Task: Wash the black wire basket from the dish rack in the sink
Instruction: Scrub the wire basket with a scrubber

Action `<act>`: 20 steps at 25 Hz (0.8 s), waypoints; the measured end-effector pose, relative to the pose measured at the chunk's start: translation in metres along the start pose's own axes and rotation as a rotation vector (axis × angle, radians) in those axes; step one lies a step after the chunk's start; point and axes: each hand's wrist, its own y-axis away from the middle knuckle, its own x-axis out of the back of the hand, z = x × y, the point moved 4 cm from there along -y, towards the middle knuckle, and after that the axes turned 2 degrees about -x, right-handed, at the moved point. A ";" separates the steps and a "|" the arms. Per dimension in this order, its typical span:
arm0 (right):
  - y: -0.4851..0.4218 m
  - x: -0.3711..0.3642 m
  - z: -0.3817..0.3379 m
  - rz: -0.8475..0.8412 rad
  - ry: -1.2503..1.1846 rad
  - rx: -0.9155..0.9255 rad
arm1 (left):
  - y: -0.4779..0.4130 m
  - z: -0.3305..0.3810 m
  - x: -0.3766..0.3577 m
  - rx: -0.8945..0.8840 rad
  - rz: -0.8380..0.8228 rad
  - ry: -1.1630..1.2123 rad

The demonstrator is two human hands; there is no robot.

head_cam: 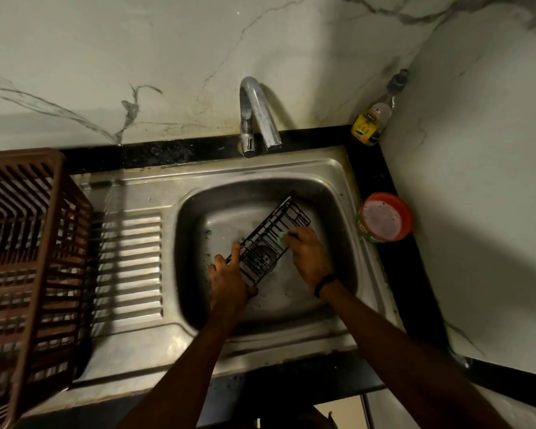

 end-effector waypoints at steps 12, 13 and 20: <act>-0.006 0.002 0.023 0.016 -0.060 -0.034 | 0.001 0.002 0.003 0.004 0.005 -0.034; -0.018 0.008 0.020 0.060 -0.094 -0.048 | 0.000 0.002 0.002 -0.002 0.005 -0.028; -0.031 0.018 0.020 0.095 -0.395 -0.230 | 0.004 0.004 0.006 -0.011 0.016 -0.021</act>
